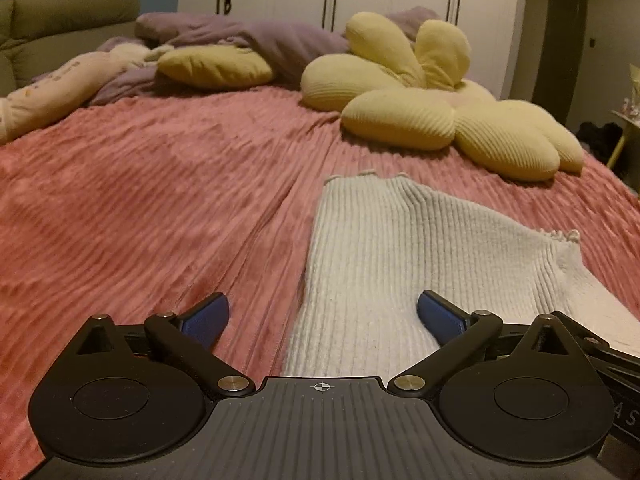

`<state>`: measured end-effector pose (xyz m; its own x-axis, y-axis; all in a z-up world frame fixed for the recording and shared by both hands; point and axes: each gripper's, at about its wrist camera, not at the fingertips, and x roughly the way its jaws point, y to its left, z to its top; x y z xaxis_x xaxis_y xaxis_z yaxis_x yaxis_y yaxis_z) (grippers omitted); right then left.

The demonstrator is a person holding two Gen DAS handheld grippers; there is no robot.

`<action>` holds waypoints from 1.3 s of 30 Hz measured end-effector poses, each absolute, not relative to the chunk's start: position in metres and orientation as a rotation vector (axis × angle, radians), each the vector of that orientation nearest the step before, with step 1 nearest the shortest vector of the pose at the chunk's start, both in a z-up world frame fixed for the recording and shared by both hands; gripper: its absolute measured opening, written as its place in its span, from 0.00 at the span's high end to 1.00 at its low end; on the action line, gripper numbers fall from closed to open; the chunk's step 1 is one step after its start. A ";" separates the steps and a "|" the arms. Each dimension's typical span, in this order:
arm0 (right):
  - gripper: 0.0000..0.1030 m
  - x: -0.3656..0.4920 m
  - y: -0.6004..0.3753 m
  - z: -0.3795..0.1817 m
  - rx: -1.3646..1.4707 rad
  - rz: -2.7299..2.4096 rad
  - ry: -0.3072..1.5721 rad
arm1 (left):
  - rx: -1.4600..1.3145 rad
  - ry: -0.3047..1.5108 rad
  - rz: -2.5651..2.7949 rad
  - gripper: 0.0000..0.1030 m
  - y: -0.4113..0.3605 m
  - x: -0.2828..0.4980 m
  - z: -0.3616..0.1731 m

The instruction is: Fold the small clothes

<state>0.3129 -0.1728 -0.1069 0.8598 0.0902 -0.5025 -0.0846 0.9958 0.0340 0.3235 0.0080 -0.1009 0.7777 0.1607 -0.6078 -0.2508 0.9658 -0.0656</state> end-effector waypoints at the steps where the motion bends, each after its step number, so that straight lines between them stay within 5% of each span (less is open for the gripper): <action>1: 0.15 0.317 -0.172 -0.106 0.008 0.089 0.546 | -0.155 0.661 0.213 0.00 0.010 0.323 -0.096; 9: 0.13 0.258 -0.176 -0.061 -0.032 0.153 0.578 | -0.251 0.798 0.109 0.00 0.033 0.247 -0.066; 12: 0.21 0.232 -0.173 -0.069 -0.083 0.167 0.609 | -0.223 0.803 0.119 0.00 0.030 0.238 -0.076; 17: 0.17 0.235 -0.162 -0.082 -0.230 0.171 0.650 | -0.136 0.819 0.119 0.00 0.021 0.244 -0.072; 30: 0.19 0.196 -0.189 -0.072 -0.082 0.155 0.819 | -0.117 0.960 0.152 0.00 0.021 0.197 -0.064; 35: 0.04 0.178 -0.193 -0.060 -0.096 0.173 0.917 | -0.069 0.976 0.147 0.00 0.012 0.166 -0.046; 39: 0.04 0.160 -0.197 -0.052 -0.046 0.142 0.993 | -0.023 0.978 0.153 0.00 0.006 0.146 -0.036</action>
<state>0.1600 -0.1973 -0.0522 0.5374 0.0985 -0.8375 -0.1400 0.9898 0.0265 0.1462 0.0056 -0.0357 0.5488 0.1193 -0.8274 -0.1397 0.9889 0.0500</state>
